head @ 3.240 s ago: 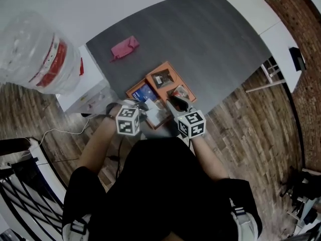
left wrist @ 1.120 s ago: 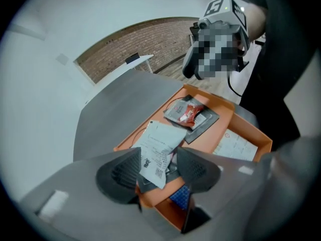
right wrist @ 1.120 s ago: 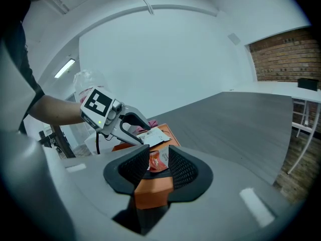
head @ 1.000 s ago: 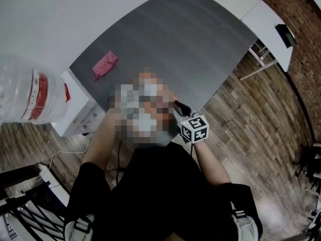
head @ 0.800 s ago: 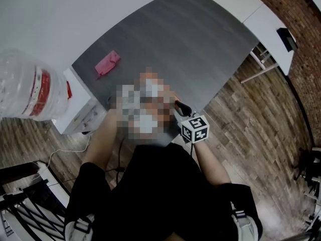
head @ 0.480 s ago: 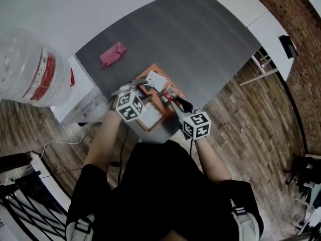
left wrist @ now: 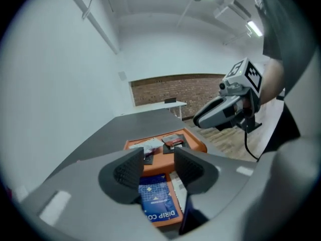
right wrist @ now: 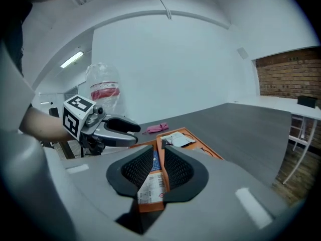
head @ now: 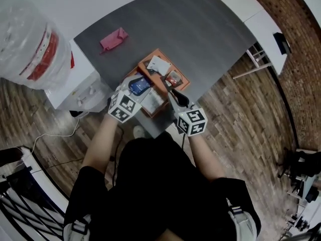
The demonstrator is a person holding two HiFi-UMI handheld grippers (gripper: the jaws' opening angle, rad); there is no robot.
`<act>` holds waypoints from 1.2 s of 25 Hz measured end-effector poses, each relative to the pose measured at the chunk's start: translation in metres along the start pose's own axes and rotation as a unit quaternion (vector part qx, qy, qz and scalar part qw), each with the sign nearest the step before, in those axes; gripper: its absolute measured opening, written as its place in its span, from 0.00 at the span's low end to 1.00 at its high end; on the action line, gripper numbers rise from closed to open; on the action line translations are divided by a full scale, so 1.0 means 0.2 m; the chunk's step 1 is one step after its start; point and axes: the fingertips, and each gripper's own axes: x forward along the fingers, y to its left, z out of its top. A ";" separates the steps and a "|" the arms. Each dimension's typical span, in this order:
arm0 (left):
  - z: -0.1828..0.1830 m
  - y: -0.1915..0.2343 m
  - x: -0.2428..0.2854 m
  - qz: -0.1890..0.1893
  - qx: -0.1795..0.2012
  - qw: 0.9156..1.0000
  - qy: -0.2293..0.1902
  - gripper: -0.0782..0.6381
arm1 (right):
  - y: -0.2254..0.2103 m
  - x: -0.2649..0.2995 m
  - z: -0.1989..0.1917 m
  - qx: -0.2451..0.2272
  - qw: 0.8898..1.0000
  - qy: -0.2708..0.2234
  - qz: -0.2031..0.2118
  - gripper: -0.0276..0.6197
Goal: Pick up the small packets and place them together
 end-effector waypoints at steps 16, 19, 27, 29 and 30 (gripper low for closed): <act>0.18 -0.23 -0.31 0.069 -0.034 0.994 -0.079 0.11 | 0.07 -0.29 -0.01 -0.008 0.999 -0.053 0.009 0.12; 0.21 -0.32 -0.39 0.093 -0.032 0.991 -0.087 0.11 | 0.09 -0.42 -0.04 -0.013 0.998 -0.055 0.018 0.11; 0.21 -0.54 -0.55 0.153 -0.216 0.945 -0.190 0.11 | 0.04 -0.76 -0.22 -0.003 0.998 -0.063 0.009 0.07; 0.19 -0.62 -0.63 0.167 -0.230 0.939 -0.196 0.11 | 0.05 -0.82 -0.27 0.005 0.997 -0.070 0.011 0.06; 0.17 -0.65 -0.68 0.174 -0.231 0.937 -0.197 0.11 | 0.06 -0.85 -0.30 0.009 0.997 -0.073 0.014 0.06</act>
